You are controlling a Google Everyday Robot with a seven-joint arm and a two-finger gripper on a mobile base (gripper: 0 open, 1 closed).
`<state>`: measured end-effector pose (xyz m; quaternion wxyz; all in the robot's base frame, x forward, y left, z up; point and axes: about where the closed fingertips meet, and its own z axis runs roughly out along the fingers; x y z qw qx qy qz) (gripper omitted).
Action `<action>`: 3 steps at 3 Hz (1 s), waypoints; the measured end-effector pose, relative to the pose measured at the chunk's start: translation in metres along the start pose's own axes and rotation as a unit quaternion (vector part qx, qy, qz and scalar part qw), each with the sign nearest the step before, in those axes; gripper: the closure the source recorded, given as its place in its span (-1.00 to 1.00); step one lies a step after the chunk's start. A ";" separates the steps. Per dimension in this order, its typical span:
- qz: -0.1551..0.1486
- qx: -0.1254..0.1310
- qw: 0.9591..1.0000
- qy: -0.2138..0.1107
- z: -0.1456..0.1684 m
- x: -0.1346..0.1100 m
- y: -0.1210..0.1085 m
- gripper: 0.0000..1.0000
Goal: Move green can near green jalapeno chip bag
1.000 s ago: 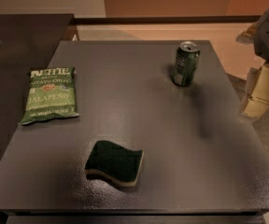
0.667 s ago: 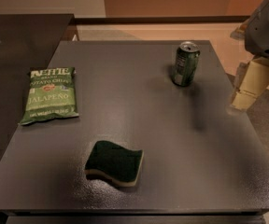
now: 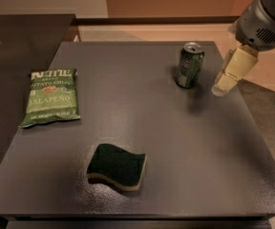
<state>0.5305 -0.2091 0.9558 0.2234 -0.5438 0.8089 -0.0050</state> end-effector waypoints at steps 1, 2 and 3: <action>0.035 -0.002 0.999 -0.029 0.021 -0.001 -0.024 -1.00; 0.067 -0.009 0.996 -0.065 0.044 -0.004 -0.045 -1.00; 0.089 -0.020 0.991 -0.098 0.065 -0.012 -0.055 -1.00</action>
Offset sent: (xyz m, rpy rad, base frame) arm 0.0896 -0.0075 -0.0413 0.2796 -0.0113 -0.1261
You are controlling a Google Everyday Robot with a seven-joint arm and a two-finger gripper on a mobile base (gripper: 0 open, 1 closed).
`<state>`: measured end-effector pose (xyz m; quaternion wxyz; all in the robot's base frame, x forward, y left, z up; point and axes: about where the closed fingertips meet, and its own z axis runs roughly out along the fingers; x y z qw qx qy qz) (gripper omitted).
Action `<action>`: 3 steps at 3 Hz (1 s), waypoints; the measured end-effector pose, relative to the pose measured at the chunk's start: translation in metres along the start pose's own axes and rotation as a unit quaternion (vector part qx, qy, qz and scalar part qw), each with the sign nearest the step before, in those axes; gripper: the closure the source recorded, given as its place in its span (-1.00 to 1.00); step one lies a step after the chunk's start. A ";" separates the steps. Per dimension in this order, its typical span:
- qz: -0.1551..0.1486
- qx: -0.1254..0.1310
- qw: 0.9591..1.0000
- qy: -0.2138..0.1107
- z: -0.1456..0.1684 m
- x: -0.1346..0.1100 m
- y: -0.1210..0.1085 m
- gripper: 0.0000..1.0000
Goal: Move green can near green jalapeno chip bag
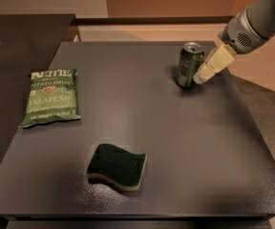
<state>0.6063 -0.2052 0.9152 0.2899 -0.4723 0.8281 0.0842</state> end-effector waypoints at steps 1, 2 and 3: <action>0.011 -0.010 0.999 -0.032 0.018 -0.007 -0.002 -1.00; 0.020 -0.014 0.998 -0.054 0.030 -0.013 -0.006 -1.00; 0.024 -0.022 0.997 -0.072 0.036 -0.019 -0.006 -1.00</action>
Offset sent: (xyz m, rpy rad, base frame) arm 0.0344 0.0222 -0.0188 0.1720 -0.0386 -0.0151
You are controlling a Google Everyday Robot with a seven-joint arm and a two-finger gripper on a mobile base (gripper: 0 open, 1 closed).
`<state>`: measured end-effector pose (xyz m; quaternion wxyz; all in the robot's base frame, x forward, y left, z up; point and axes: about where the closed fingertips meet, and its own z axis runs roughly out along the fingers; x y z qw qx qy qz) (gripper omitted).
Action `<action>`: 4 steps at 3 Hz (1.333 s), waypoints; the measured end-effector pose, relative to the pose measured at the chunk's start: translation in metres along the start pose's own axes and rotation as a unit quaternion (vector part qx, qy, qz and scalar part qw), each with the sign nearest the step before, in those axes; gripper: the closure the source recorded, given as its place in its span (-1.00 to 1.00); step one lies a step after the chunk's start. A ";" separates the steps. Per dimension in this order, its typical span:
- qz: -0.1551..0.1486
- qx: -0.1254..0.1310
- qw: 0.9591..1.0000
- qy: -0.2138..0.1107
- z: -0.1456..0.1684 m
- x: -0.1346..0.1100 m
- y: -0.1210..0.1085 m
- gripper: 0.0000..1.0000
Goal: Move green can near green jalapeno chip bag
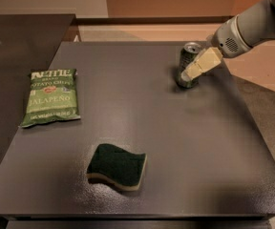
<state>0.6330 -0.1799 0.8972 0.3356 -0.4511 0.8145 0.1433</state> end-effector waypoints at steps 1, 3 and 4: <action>0.003 -0.009 1.000 -0.013 0.006 -0.001 0.002 -0.66; 0.010 -0.019 0.999 -0.028 0.005 0.002 0.005 0.27; 0.003 -0.027 0.999 -0.035 -0.001 -0.005 0.012 0.72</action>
Offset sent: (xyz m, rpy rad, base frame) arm -0.0026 0.0003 -0.0061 0.0760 0.0026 0.0070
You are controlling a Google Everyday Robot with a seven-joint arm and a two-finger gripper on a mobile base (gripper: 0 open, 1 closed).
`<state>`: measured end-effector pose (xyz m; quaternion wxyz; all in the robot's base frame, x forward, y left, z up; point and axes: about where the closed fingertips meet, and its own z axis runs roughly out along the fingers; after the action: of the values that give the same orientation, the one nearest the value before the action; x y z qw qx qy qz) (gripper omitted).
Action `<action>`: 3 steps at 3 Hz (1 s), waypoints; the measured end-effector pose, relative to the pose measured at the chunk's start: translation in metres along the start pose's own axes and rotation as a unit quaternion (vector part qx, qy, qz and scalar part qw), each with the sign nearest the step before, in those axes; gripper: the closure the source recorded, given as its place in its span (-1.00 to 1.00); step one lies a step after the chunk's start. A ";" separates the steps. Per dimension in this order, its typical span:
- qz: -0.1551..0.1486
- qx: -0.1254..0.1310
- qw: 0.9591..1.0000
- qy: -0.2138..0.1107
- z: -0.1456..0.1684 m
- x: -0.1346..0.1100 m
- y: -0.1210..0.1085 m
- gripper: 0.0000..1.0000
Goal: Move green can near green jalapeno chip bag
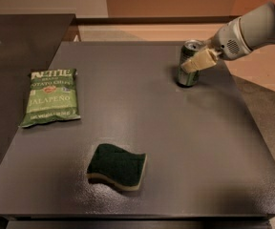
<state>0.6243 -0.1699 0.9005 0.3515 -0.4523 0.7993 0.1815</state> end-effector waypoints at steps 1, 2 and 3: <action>-0.024 -0.024 0.999 -0.015 -0.001 -0.027 0.017 1.00; -0.056 -0.062 0.996 -0.030 0.013 -0.061 0.045 1.00; -0.081 -0.105 0.991 -0.033 0.043 -0.089 0.078 1.00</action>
Offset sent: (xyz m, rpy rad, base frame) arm -0.0200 0.1180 0.0552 0.0810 -0.0451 0.2867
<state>0.6055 -0.0498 0.9332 0.3420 -0.5437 0.7244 0.2504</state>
